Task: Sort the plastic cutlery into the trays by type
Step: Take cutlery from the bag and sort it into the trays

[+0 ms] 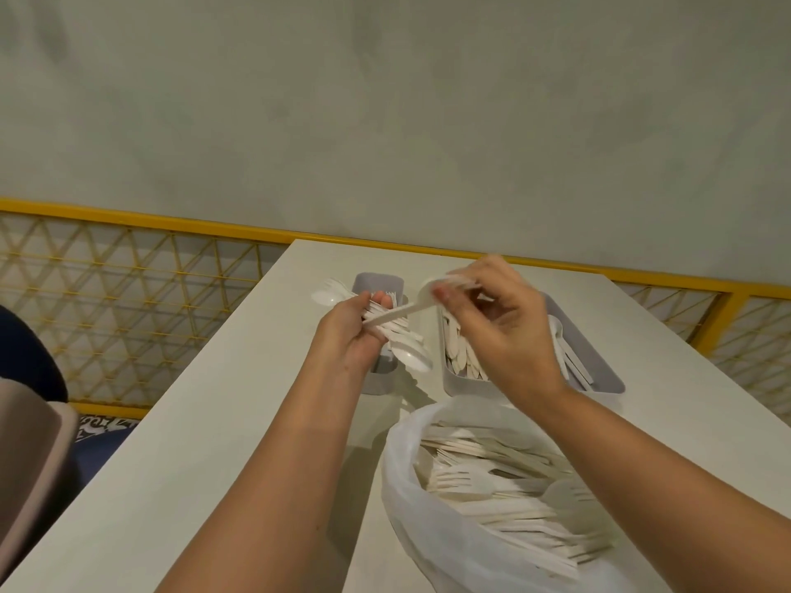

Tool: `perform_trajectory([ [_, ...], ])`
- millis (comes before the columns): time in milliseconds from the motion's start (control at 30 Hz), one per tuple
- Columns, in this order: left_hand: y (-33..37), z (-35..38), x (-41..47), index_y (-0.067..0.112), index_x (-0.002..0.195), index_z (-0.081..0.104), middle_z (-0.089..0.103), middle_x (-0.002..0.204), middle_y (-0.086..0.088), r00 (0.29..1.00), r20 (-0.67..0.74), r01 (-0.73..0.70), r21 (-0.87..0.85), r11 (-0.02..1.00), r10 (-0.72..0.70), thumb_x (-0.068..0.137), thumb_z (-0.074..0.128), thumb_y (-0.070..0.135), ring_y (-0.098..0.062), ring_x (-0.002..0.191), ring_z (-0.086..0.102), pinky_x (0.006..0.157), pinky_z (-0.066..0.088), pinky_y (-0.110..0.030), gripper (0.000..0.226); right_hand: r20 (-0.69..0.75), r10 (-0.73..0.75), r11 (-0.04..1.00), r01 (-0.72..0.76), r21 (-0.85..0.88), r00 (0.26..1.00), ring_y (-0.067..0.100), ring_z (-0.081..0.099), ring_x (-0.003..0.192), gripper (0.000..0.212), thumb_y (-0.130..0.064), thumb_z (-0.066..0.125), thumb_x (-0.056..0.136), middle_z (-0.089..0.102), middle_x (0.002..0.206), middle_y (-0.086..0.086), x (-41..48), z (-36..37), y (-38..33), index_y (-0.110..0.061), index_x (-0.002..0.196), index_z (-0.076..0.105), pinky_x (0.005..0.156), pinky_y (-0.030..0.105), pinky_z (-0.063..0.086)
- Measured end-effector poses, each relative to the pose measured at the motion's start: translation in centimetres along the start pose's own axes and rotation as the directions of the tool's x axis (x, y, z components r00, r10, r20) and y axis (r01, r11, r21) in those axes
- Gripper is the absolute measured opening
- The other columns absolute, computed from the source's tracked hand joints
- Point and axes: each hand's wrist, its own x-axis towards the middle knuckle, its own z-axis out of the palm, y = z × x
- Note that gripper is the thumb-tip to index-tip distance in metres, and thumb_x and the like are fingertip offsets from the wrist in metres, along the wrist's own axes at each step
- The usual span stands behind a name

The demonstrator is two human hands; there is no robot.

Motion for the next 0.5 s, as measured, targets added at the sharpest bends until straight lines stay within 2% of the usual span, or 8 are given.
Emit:
perform_trajectory([
  [67,0.0,-0.1,-0.6,0.000,0.099,0.048,0.052,0.076,-0.011,1.000,-0.001,-0.012,0.037,0.999,0.012,0.098,0.041,0.003,-0.015,0.067,0.053,0.086,0.052,-0.035,0.008,-0.068,0.115,0.987,-0.106,0.122,0.991,0.012,0.057,0.074,0.014,-0.014,0.053,0.094,0.057,0.081,-0.004,0.8,0.0,-0.5,-0.023,0.086,0.060,0.061,0.021,0.050],
  [133,-0.1,0.1,-1.2,0.000,0.098,0.050,0.053,0.077,-0.010,0.999,0.021,-0.041,0.092,0.995,0.040,0.098,0.042,0.005,-0.014,0.066,0.053,0.068,0.052,-0.029,0.010,-0.063,0.306,0.924,-0.281,0.258,0.950,0.010,0.062,0.073,0.015,-0.015,0.043,0.099,0.058,0.081,0.001,2.0,0.1,-0.7,-0.017,0.089,0.053,0.067,0.020,0.055],
  [233,-0.3,0.8,-1.8,0.002,0.095,0.052,0.055,0.075,-0.008,0.990,0.101,-0.117,0.236,0.965,0.095,0.098,0.041,0.006,-0.014,0.064,0.052,0.065,0.048,-0.027,0.012,0.008,0.506,0.796,-0.471,0.381,0.862,0.008,0.065,0.059,0.015,-0.019,0.035,0.102,0.059,0.075,0.004,3.6,0.1,-0.3,-0.014,0.095,0.047,0.062,0.022,0.057],
  [300,-0.5,0.9,-2.1,0.006,0.090,0.053,0.056,0.073,-0.006,0.977,0.172,-0.183,0.370,0.911,0.127,0.099,0.040,0.008,-0.013,0.064,0.052,0.067,0.048,-0.026,0.016,0.061,0.578,0.738,-0.553,0.386,0.814,0.010,0.059,0.052,0.015,-0.020,0.036,0.101,0.054,0.069,0.004,4.5,0.4,0.5,-0.015,0.094,0.048,0.055,0.022,0.055],
  [433,-0.7,0.5,-2.0,0.006,0.104,0.052,0.061,0.075,-0.005,0.954,0.265,-0.273,0.569,0.776,0.142,0.100,0.039,0.011,-0.013,0.064,0.052,0.066,0.046,-0.026,0.014,0.179,0.696,0.625,-0.709,0.325,0.696,0.010,0.037,0.046,0.018,-0.021,0.042,0.100,0.038,0.063,0.002,5.7,1.9,2.7,-0.011,0.085,0.046,0.042,0.020,0.035],
  [500,-0.8,0.5,-2.2,0.009,0.100,0.055,0.061,0.072,-0.003,0.946,0.298,-0.295,0.624,0.724,0.129,0.100,0.039,0.013,-0.013,0.063,0.051,0.063,0.045,-0.025,0.016,0.228,0.712,0.621,-0.747,0.236,0.664,0.009,0.036,0.041,0.016,-0.021,0.050,0.097,0.040,0.058,0.002,5.9,2.7,3.3,-0.008,0.086,0.051,0.036,0.018,0.032],
])
